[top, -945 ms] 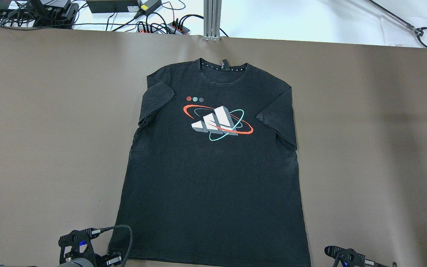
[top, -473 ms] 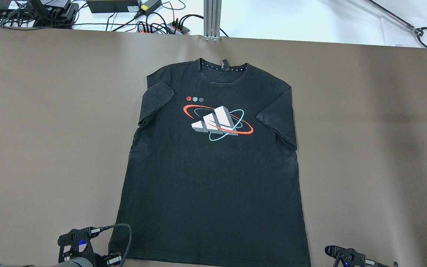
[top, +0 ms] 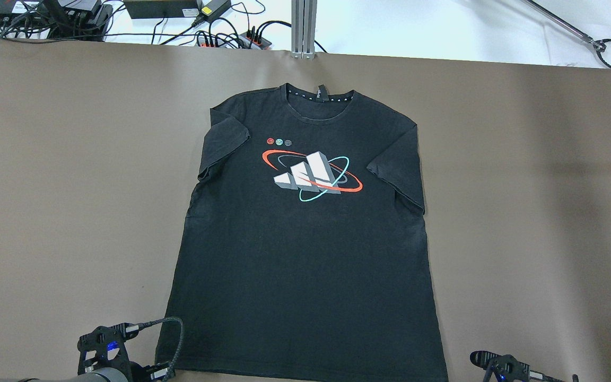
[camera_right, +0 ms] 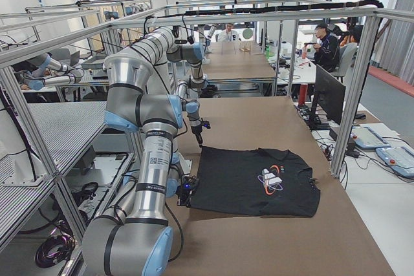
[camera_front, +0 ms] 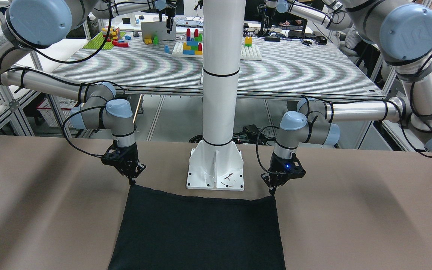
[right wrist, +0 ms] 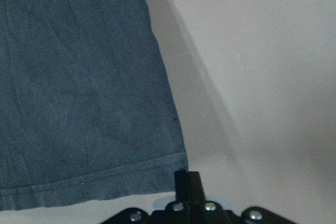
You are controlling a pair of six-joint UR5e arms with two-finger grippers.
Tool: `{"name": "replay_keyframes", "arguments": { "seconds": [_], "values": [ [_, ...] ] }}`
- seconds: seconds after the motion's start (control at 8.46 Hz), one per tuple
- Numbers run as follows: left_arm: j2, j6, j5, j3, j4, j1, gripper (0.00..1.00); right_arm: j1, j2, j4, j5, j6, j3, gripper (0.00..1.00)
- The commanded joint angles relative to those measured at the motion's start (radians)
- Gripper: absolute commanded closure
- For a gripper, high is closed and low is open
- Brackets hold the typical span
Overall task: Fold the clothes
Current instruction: 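Lift the hem with both grippers and carry it toward the collar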
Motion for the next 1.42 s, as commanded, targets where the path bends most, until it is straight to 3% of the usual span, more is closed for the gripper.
{"name": "replay_keyframes", "arguments": {
  "seconds": [0.0, 0.12, 0.35, 0.59, 0.71, 1.06, 1.3],
  "values": [
    [-0.005, 0.000, -0.001, -0.101, 0.040, 0.000, 1.00, 0.008, -0.019, -0.003, 0.013, 0.000, 0.060, 1.00],
    [-0.041, 0.001, -0.001, -0.104, 0.070, -0.011, 1.00, 0.034, -0.001, -0.006, 0.022, -0.005, 0.060, 1.00],
    [-0.146, 0.146, -0.012, -0.048, 0.098, -0.121, 1.00, 0.203, 0.109, -0.050, 0.172, -0.114, 0.039, 1.00],
    [-0.167, 0.236, -0.041, -0.002, 0.097, -0.224, 1.00, 0.450, 0.304, -0.247, 0.359, -0.275, -0.019, 1.00],
    [-0.167, 0.282, -0.059, 0.001, 0.097, -0.276, 1.00, 0.533, 0.385, -0.324, 0.401, -0.348, -0.071, 1.00],
    [-0.255, 0.438, -0.185, 0.104, 0.097, -0.492, 1.00, 0.711, 0.447, -0.429, 0.437, -0.519, -0.110, 1.00],
    [-0.335, 0.452, -0.201, 0.181, 0.097, -0.569, 1.00, 0.800, 0.493, -0.433, 0.437, -0.584, -0.180, 1.00]
  ]
}}
